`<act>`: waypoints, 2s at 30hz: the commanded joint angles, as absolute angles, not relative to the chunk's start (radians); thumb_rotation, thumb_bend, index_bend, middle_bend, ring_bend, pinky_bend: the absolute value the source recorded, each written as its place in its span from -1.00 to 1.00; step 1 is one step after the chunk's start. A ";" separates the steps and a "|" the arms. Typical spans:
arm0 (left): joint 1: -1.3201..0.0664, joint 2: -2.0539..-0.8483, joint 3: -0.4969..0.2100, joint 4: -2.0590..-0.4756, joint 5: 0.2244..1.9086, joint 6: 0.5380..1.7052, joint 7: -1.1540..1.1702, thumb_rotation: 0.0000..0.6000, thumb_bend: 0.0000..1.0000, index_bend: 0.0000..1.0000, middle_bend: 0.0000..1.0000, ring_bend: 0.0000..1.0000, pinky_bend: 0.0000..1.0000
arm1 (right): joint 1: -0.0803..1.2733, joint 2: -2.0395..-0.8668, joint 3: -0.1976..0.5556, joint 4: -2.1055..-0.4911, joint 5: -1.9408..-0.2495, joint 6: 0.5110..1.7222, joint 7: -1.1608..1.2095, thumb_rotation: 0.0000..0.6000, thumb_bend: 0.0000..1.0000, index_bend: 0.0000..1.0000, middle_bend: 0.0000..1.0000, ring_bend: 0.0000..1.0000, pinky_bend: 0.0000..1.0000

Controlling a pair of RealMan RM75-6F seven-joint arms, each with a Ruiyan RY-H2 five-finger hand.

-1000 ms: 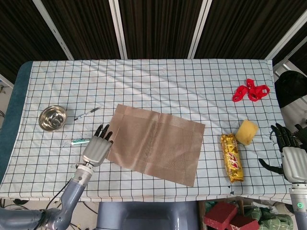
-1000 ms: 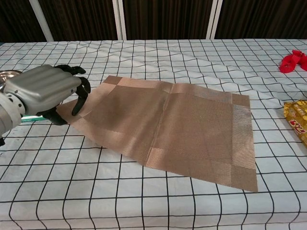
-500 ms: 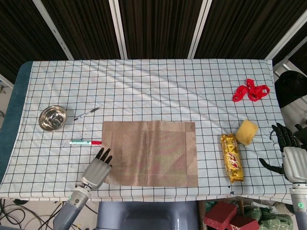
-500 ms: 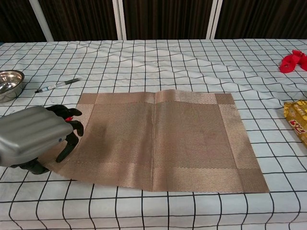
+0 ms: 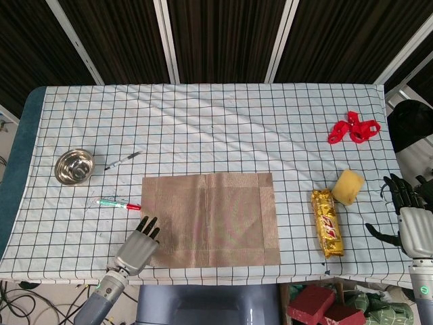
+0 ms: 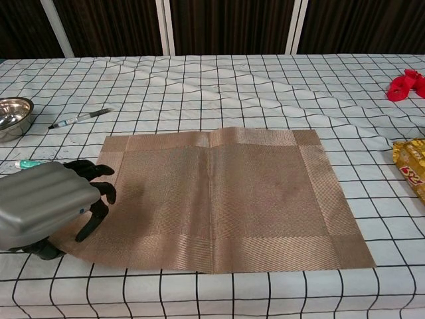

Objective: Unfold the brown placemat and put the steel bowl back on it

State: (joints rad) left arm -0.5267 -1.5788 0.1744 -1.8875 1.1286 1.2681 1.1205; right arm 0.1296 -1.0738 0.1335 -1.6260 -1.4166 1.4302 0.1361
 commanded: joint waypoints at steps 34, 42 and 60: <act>-0.365 -1.283 0.068 -2.021 1.291 1.519 0.805 1.00 -0.80 -0.55 -0.79 -0.96 -0.87 | 0.129 -1.075 0.131 -1.625 -1.419 1.431 0.117 1.00 -0.73 -1.00 -1.00 -1.00 -0.65; -0.379 -1.270 -0.067 -1.845 1.136 1.480 0.716 1.00 -0.78 -0.41 -0.72 -0.96 -0.87 | 0.129 -1.075 0.130 -1.626 -1.419 1.431 0.113 1.00 -0.73 -1.00 -1.00 -1.00 -0.65; -0.484 -1.393 -0.205 -1.487 0.935 1.300 0.676 1.00 -0.71 -0.23 -0.64 -0.94 -0.81 | 0.129 -1.074 0.132 -1.632 -1.408 1.426 0.100 1.00 -0.73 -1.00 -1.00 -1.00 -0.65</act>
